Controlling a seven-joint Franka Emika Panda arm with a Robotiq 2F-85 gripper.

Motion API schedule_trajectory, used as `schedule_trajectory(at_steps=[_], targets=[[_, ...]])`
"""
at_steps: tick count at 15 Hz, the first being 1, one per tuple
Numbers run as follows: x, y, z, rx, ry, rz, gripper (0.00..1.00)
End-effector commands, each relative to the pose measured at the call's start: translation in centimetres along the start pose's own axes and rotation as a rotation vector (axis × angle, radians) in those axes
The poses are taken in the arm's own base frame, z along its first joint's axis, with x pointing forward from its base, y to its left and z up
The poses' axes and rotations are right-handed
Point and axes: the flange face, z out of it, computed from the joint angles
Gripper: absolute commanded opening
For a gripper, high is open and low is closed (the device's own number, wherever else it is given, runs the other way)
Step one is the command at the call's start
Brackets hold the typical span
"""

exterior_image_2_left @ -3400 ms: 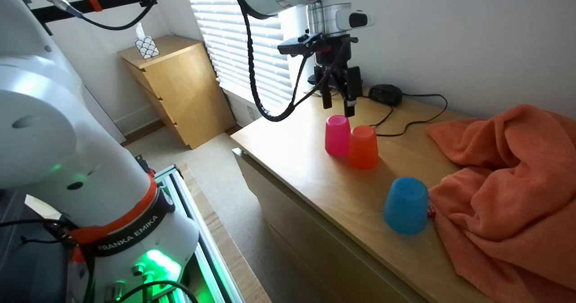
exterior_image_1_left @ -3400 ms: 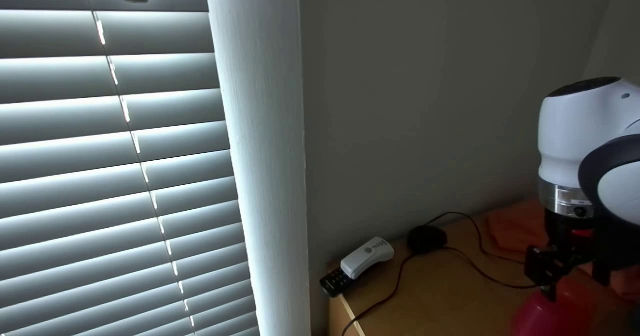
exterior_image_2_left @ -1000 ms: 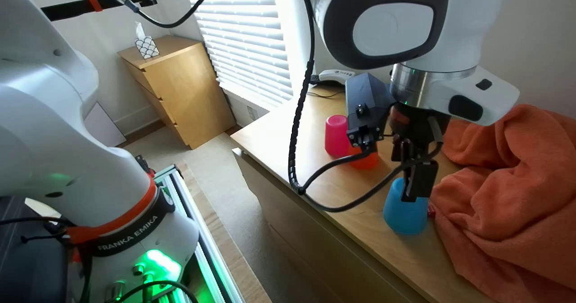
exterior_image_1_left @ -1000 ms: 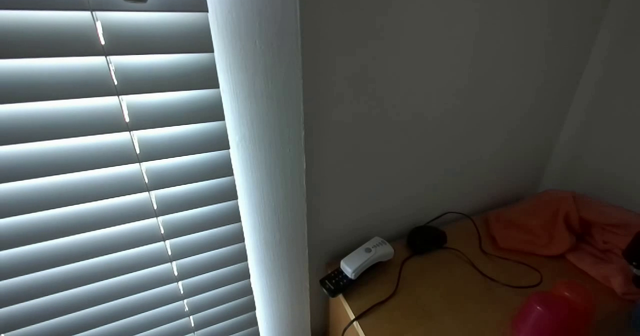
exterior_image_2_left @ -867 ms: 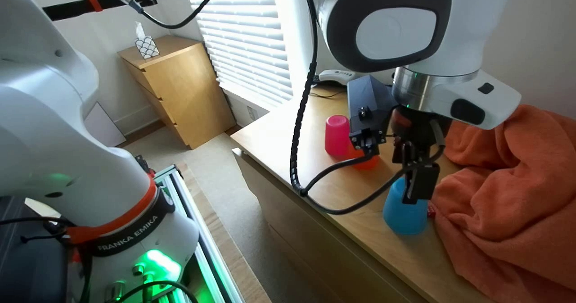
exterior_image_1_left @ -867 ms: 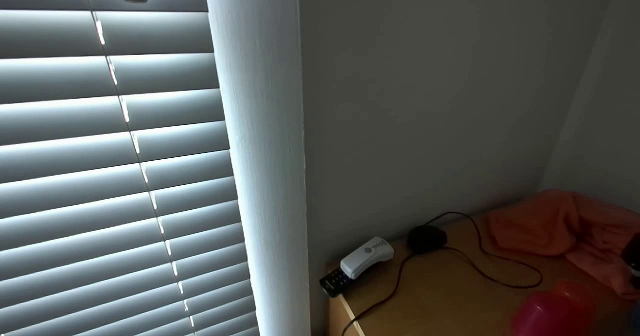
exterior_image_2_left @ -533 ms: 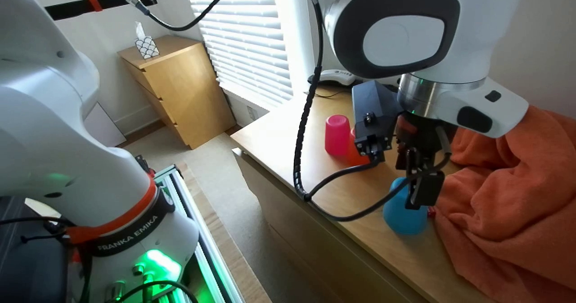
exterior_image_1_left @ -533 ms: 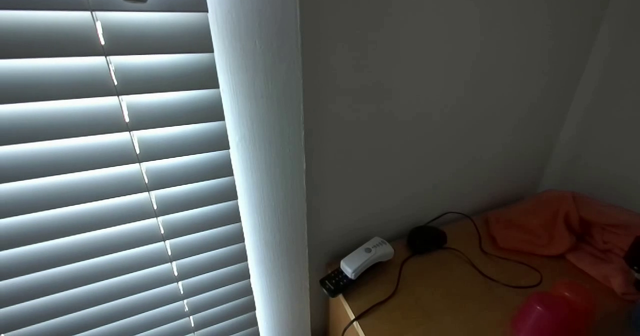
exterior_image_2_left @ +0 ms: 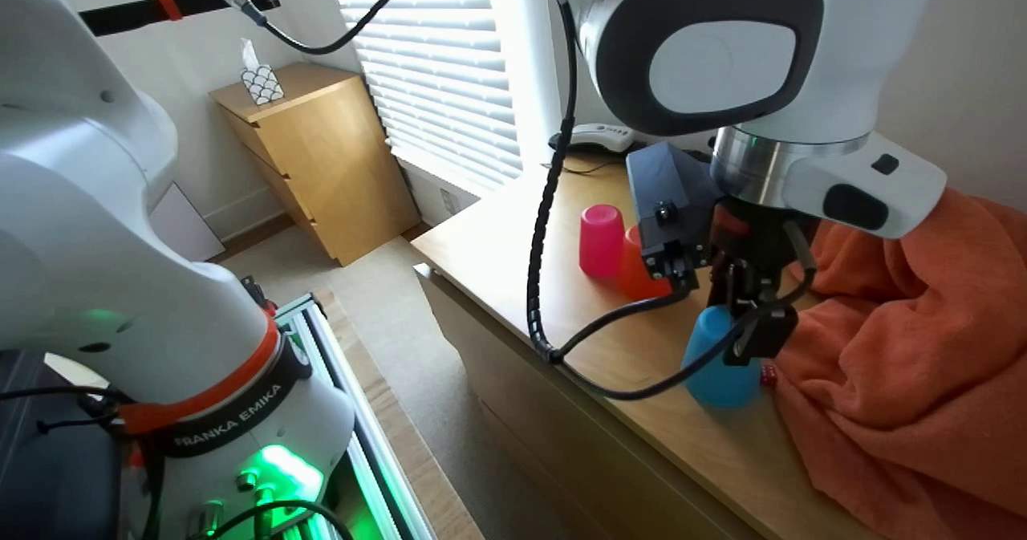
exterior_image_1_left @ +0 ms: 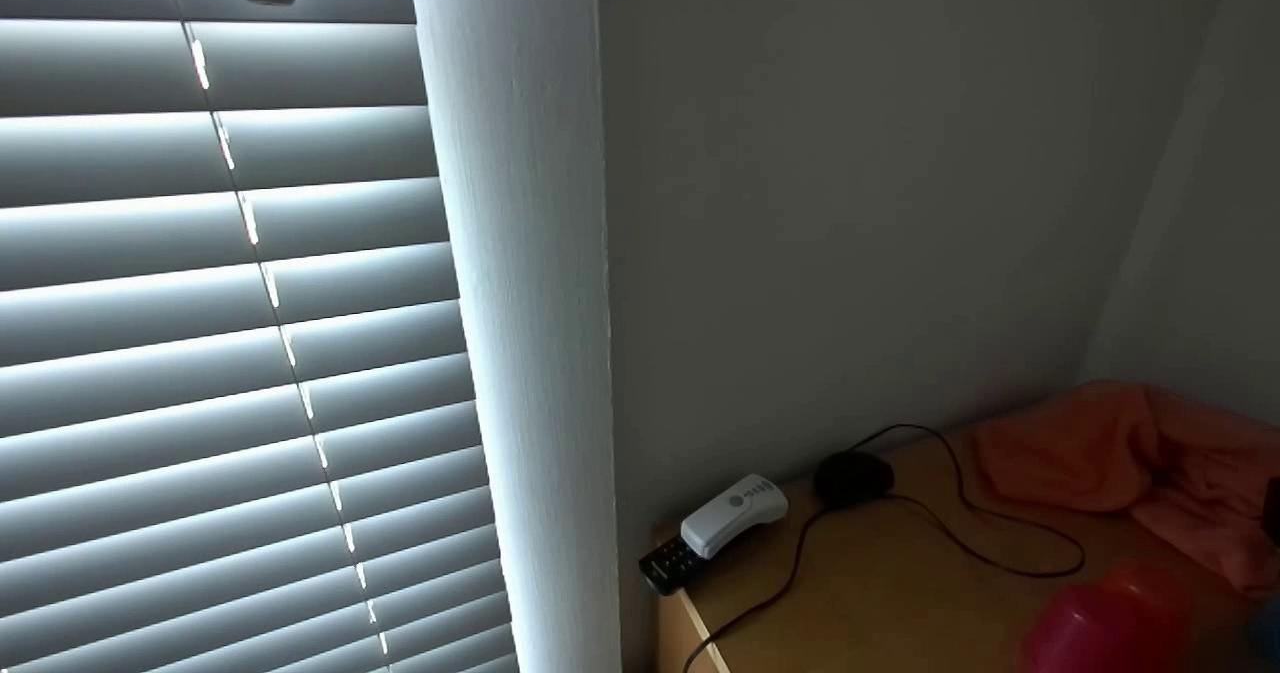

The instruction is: Stack the cups into a pyramid

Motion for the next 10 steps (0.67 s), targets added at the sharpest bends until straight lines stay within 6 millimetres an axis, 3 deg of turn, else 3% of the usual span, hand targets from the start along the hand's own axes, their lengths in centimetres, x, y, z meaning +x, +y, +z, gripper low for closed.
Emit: schedule_trajectory(at_steps=[1, 10], targets=[[-1.5, -0.8, -1.9, -0.031, 0.023, -0.080, 0.41], [-5.3, -6.4, -9.6, -0.154, 0.092, -0.394, 0.41]])
